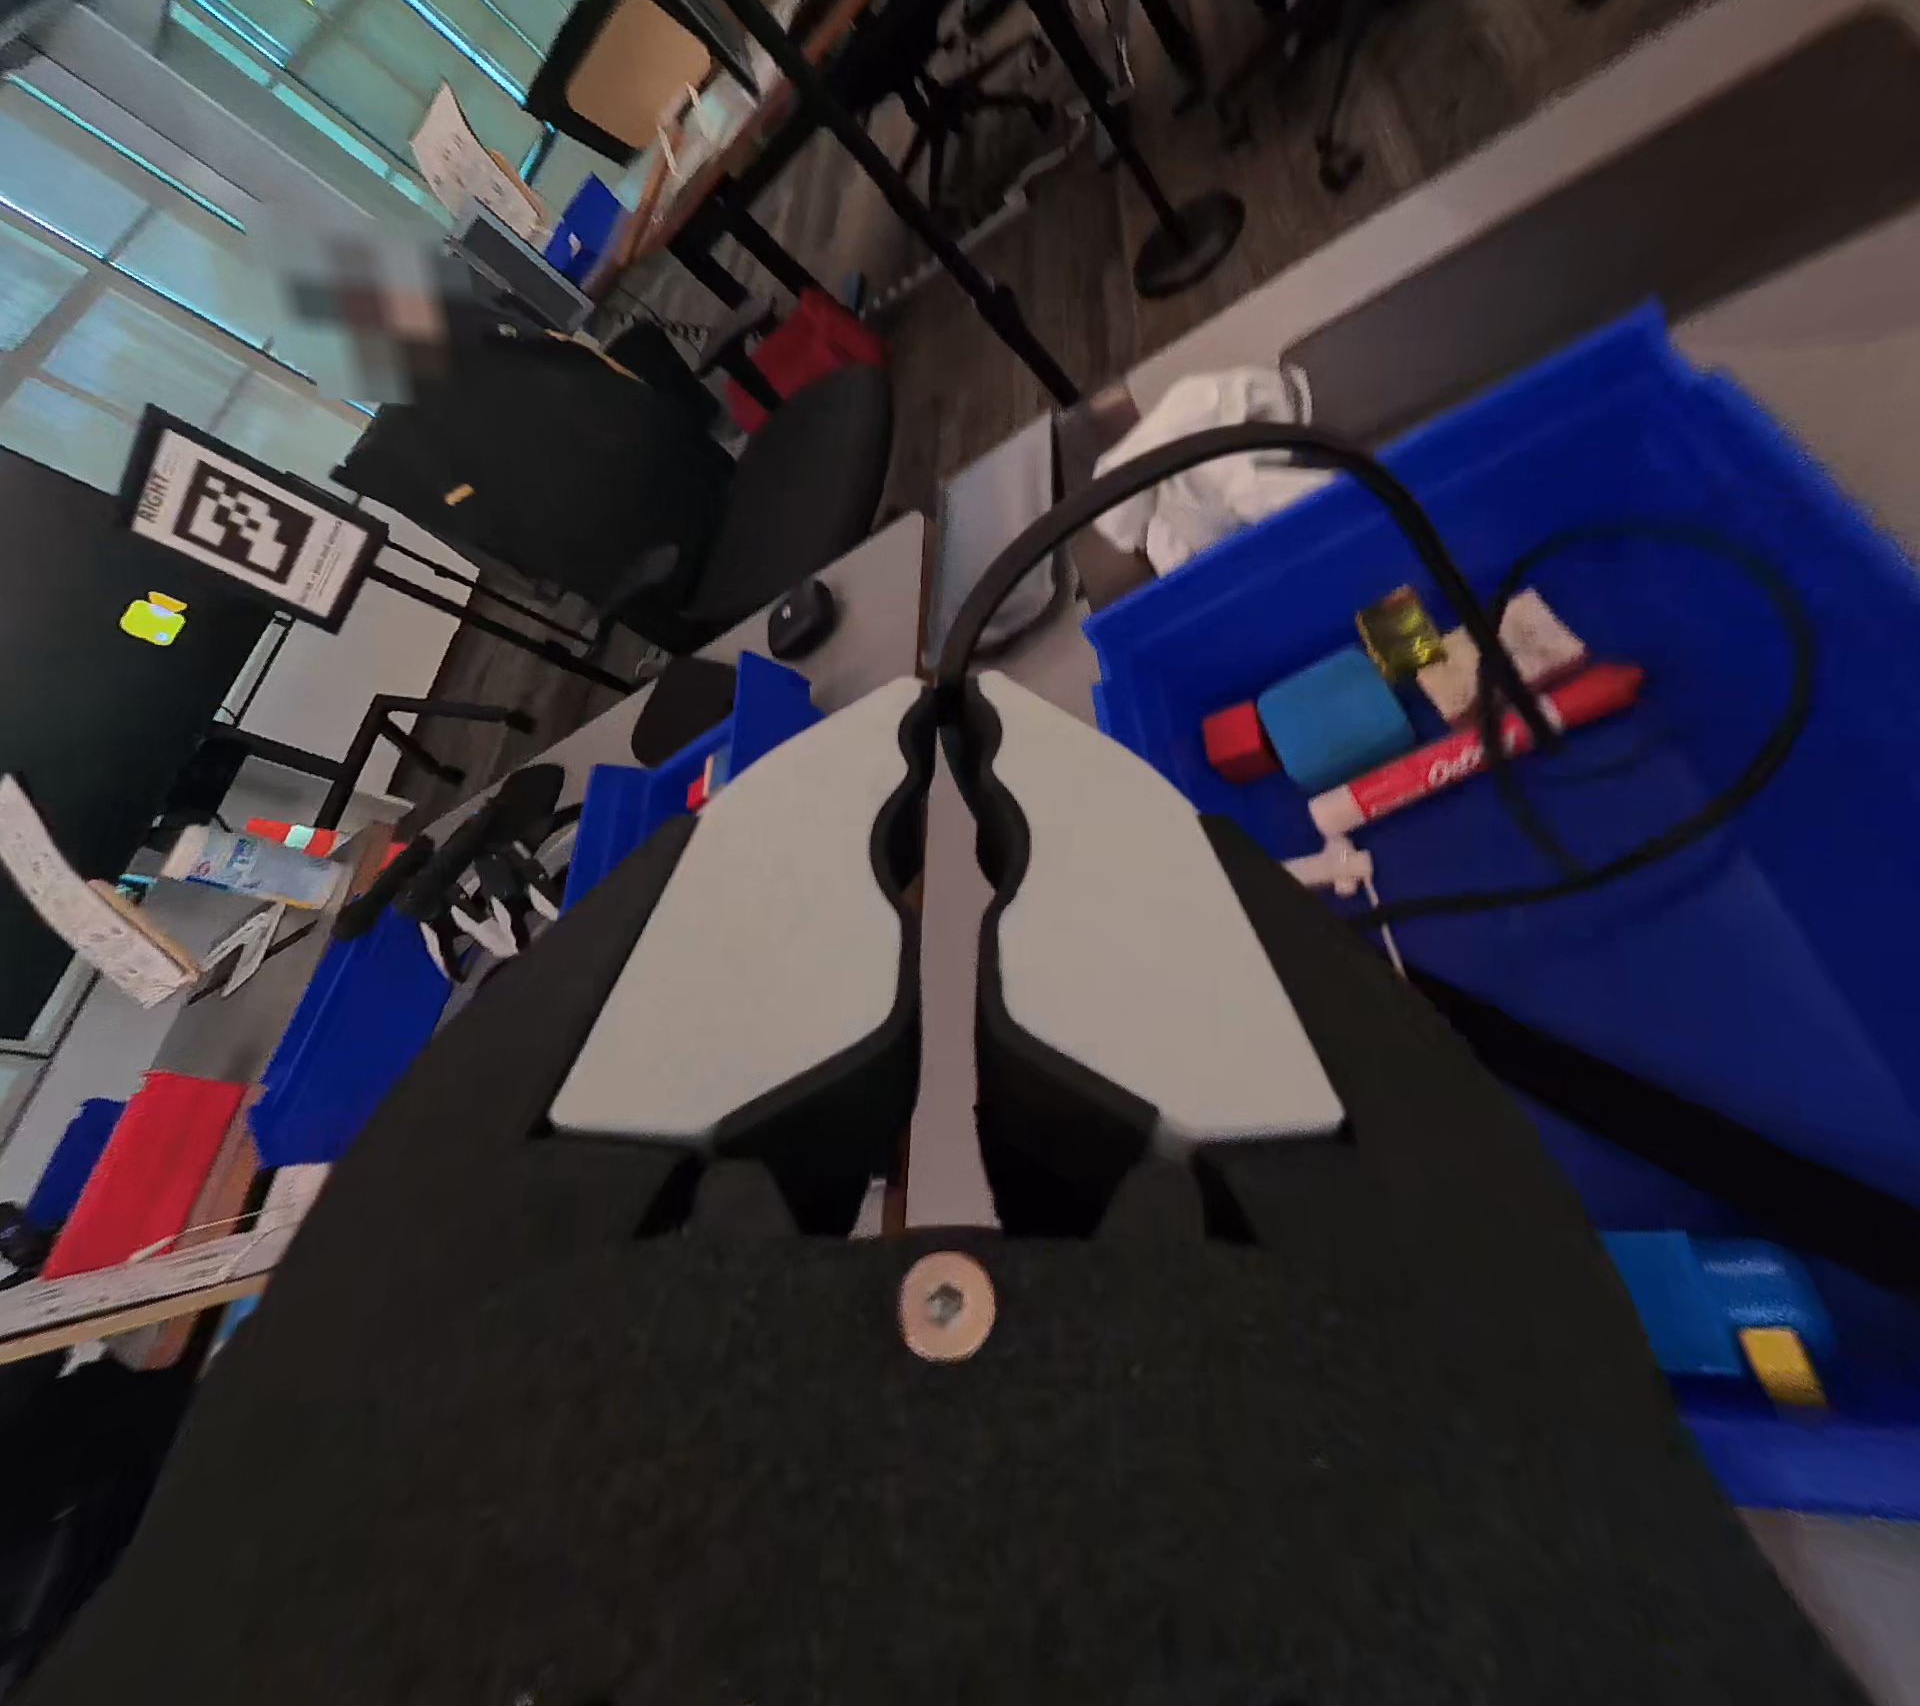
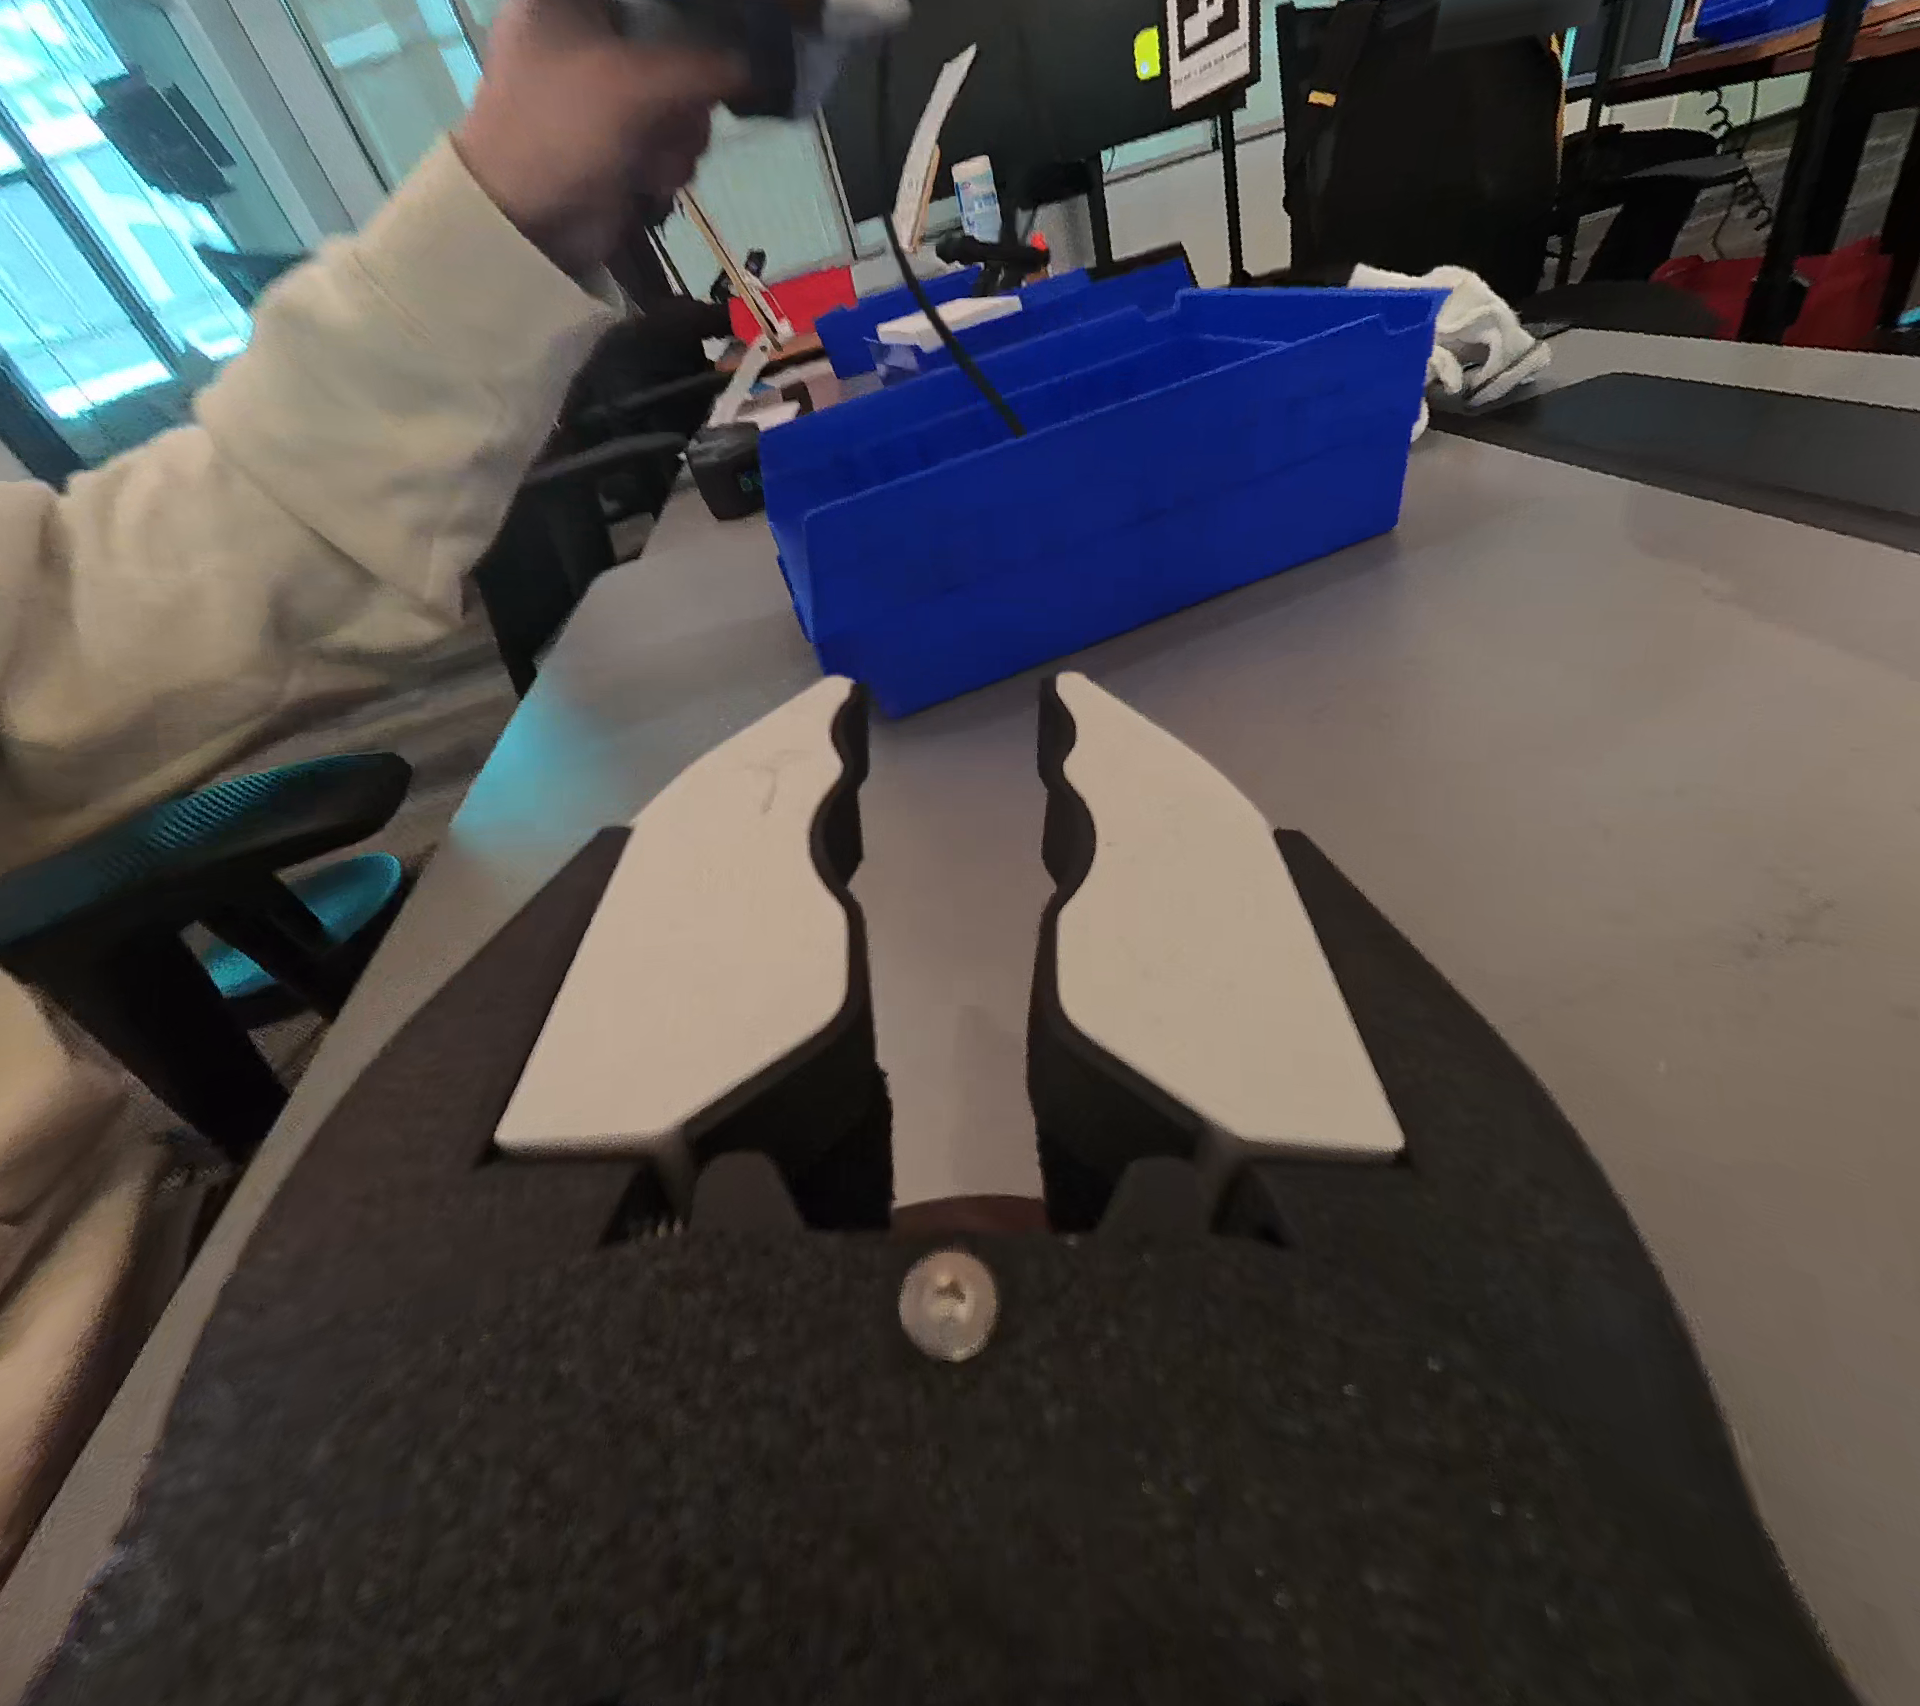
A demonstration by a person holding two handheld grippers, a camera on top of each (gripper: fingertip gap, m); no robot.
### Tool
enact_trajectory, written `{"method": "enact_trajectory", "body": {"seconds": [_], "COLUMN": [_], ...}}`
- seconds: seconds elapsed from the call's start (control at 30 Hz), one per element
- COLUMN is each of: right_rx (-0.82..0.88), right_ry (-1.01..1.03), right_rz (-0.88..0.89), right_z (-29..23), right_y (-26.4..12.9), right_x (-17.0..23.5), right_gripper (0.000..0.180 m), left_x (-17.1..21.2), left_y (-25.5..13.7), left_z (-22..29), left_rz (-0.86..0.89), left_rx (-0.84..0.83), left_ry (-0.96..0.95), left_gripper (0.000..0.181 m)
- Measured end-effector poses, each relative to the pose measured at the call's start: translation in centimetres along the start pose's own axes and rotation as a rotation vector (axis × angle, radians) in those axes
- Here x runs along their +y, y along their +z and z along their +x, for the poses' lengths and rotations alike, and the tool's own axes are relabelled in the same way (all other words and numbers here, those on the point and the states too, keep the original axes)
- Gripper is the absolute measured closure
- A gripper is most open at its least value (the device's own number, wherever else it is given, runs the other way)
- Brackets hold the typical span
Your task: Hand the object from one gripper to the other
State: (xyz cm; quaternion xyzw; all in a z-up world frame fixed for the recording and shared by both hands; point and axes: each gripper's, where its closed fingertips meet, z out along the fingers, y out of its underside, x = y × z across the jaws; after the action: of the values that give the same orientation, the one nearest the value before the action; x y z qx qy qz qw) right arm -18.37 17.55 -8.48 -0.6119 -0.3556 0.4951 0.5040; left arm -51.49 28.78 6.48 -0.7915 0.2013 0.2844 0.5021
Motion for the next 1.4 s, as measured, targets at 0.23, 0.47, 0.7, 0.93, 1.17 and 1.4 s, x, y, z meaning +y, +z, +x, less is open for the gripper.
{"method": "enact_trajectory", "body": {"seconds": [0.23,0.47,0.7,0.93,1.17,1.4], "right_rx": [-0.022,0.078,0.143,0.057,0.046,0.153], "right_ry": [-0.124,-0.349,-0.438,-0.25,-0.219,-0.23], "right_rz": [0.084,0.061,0.081,0.166,-0.044,-0.171], "right_z": [-3.2,-5.4,-5.1,-1.3,2.6,6.4], "right_y": [0.1,-0.7,-1.0,-2.5,-1.4,0.8], "right_x": [-11.0,-21.1,-28.9,-29.9,-26.4,-23.9], "right_gripper": [0.144,0.145,0.146,0.138,0.128,0.146], "left_x": [-12.0,-26.5,-35.5,-34.4,-32.2,-31.9], "left_y": [-5.7,-13.8,-21.6,-19.2,-15.6,-14.4], "left_z": [-4.5,-5.5,0.6,10.8,17.5,18.7], "left_rz": [0.276,0.637,0.951,0.935,0.895,0.87], "left_rx": [-0.003,0.203,0.709,0.93,1.168,1.25], "left_ry": [-0.117,-0.225,-0.369,-0.386,-0.488,-0.562], "left_gripper": [0.177,0.177,0.177,0.177,0.178,0.177]}}
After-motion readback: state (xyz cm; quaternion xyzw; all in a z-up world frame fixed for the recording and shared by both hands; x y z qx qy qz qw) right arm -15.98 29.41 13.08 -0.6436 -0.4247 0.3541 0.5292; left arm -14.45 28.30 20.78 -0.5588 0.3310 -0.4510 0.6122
